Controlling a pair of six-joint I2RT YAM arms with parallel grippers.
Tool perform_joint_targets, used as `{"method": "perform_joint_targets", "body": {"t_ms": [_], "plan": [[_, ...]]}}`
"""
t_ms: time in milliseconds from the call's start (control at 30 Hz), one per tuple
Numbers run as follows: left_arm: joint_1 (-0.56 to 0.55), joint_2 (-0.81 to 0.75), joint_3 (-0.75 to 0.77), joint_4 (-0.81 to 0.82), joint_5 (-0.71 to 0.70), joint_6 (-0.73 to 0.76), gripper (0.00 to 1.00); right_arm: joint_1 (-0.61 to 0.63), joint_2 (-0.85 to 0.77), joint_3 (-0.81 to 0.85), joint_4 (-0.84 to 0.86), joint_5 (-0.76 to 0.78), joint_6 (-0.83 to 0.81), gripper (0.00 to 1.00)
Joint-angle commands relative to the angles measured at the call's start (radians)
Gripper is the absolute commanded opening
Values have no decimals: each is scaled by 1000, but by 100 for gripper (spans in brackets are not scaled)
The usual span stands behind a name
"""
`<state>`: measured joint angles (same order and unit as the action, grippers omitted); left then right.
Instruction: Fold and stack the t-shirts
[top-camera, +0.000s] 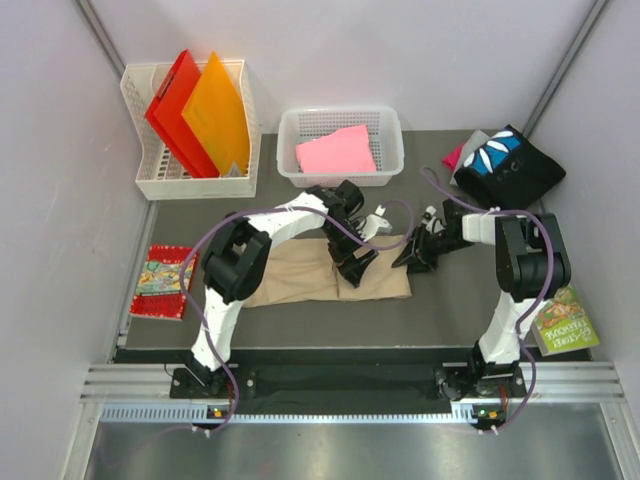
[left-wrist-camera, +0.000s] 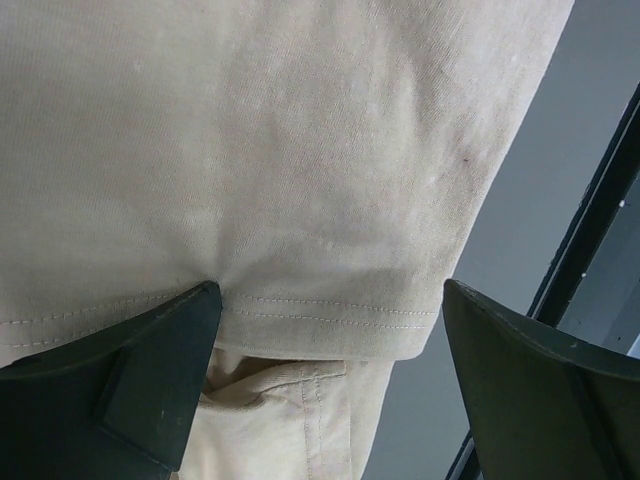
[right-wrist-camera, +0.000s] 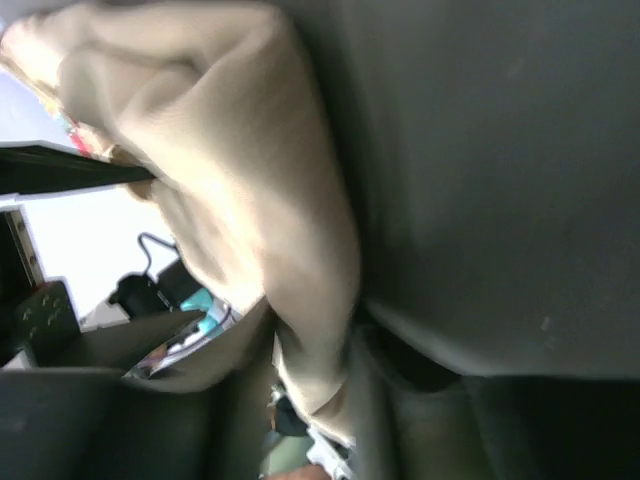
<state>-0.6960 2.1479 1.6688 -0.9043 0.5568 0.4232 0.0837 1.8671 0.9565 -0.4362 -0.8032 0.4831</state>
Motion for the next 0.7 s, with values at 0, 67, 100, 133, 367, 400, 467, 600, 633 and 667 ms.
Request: {"method": "perform_joint_targets", "body": {"t_ms": [0, 67, 100, 133, 367, 400, 467, 600, 633, 667], "plan": [[26, 49, -69, -77, -123, 15, 99, 24, 53, -12, 59, 160, -11, 19], [26, 44, -72, -79, -127, 17, 99, 22, 44, 8, 28, 206, -37, 0], [26, 43, -73, -81, -129, 19, 99, 18, 35, 16, -8, 219, -49, 0], [26, 41, -75, -81, -129, 20, 99, 8, 30, 31, -25, 231, -58, 0], [26, 21, -93, -84, -143, 32, 99, -75, -13, 90, -127, 286, -124, 0], [26, 18, -95, -85, -137, 31, 99, -76, -13, 97, -139, 285, -129, 0], [24, 14, -87, -93, -124, 26, 99, -76, -10, 113, -153, 277, -136, 0], [24, 0, -15, -162, -46, 9, 99, -76, -34, 120, -164, 268, -130, 0], [23, -6, 8, -180, -31, 9, 99, -76, -42, 125, -168, 260, -133, 0], [26, -20, 61, -227, -17, 9, 99, -76, -57, 129, -186, 259, -136, 0]]}}
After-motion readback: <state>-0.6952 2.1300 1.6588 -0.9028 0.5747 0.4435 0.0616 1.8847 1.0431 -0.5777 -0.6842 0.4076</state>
